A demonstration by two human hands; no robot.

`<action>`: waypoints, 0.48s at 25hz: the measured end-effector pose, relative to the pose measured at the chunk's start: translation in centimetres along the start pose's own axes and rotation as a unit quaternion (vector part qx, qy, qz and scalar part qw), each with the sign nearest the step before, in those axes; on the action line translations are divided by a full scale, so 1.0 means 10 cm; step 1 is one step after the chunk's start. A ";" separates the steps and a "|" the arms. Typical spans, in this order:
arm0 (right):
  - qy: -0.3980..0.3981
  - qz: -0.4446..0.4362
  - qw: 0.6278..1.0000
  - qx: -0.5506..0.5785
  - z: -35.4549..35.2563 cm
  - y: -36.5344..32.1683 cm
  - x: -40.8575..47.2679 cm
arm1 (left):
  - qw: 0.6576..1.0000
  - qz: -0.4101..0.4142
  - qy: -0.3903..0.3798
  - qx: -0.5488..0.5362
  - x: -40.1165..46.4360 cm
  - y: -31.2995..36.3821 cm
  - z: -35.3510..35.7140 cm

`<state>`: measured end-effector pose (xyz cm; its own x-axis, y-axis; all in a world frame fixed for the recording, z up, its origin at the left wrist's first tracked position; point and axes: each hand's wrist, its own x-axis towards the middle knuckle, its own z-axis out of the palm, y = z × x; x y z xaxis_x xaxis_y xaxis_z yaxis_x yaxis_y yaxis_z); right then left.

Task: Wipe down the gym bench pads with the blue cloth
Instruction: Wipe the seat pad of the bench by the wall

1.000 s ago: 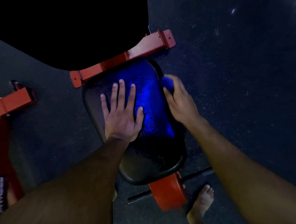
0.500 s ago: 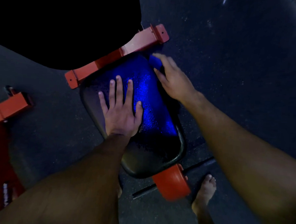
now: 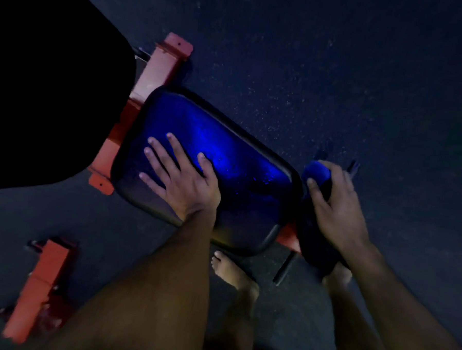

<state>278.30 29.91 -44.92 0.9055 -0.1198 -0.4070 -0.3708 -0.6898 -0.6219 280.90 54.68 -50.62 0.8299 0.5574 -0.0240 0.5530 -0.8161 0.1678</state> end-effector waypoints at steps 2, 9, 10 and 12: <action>0.044 0.012 0.998 0.036 0.30 -0.10 -0.07 | 1.000 0.001 0.007 0.007 0.00 -0.01 0.02; 0.152 0.038 0.988 -0.015 1.01 -0.12 -0.63 | 1.000 0.005 -0.001 0.000 -0.05 0.01 0.03; 0.130 0.047 0.990 -0.006 1.11 -0.14 -0.85 | 1.000 0.004 -0.002 0.002 -0.04 0.00 0.03; 0.030 0.076 0.997 -0.003 1.31 -0.15 -1.34 | 1.000 0.001 0.000 0.002 -0.03 0.00 0.03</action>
<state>264.07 41.90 -47.28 0.8494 -0.2663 -0.4556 -0.5041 -0.6647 -0.5514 280.69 54.44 -50.85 0.8315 0.5550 -0.0237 0.5509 -0.8184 0.1634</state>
